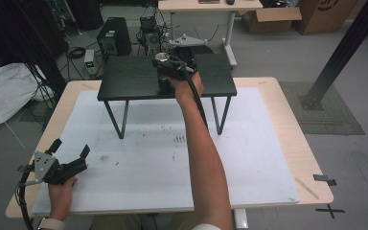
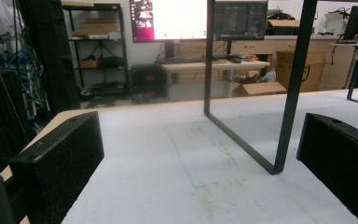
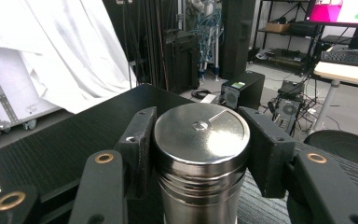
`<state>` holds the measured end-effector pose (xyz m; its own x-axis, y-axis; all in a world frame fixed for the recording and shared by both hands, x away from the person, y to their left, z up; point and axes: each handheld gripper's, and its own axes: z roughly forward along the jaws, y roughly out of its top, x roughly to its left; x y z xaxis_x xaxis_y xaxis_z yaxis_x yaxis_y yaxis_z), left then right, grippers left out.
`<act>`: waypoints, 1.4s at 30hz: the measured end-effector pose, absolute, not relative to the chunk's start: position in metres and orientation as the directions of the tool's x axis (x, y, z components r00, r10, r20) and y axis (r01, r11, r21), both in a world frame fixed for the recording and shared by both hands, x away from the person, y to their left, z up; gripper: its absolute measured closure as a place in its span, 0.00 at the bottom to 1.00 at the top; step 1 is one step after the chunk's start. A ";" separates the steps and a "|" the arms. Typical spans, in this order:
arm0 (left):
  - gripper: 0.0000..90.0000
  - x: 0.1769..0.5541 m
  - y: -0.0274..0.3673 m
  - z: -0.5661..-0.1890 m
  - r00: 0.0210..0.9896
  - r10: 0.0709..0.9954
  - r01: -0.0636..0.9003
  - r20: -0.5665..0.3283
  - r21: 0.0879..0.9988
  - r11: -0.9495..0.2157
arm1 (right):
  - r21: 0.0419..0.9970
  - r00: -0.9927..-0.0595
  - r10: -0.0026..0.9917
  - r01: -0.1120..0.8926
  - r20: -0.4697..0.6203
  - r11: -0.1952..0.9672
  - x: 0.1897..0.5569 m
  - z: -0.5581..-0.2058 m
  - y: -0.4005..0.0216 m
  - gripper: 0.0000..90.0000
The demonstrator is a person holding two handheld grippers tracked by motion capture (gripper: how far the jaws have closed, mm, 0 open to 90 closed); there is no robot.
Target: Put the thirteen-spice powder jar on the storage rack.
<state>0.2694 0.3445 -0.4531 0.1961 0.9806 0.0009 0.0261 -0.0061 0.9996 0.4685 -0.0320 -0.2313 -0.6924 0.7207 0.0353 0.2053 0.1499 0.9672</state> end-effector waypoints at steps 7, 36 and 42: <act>0.01 0.269 0.344 -0.453 0.195 0.981 0.025 0.000 1.000 -0.005 | 0.971 -0.689 0.723 0.201 0.047 0.129 0.467 -0.230 -0.033 0.47; 0.01 0.269 0.344 -0.453 0.196 0.981 0.025 0.003 1.000 -0.008 | 0.989 -0.653 0.754 0.144 0.067 0.036 0.435 -0.216 -0.068 0.06; 0.01 0.269 0.344 -0.453 0.196 0.981 0.025 0.003 1.000 -0.008 | 0.993 -0.650 0.756 0.120 0.073 0.007 0.424 -0.216 -0.083 0.02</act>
<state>0.2693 0.3441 -0.4532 0.1958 0.9806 0.0031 0.0250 -0.0082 0.9997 0.4241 -0.0833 -0.2155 -0.6501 0.7563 0.0733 0.1195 0.0066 0.9928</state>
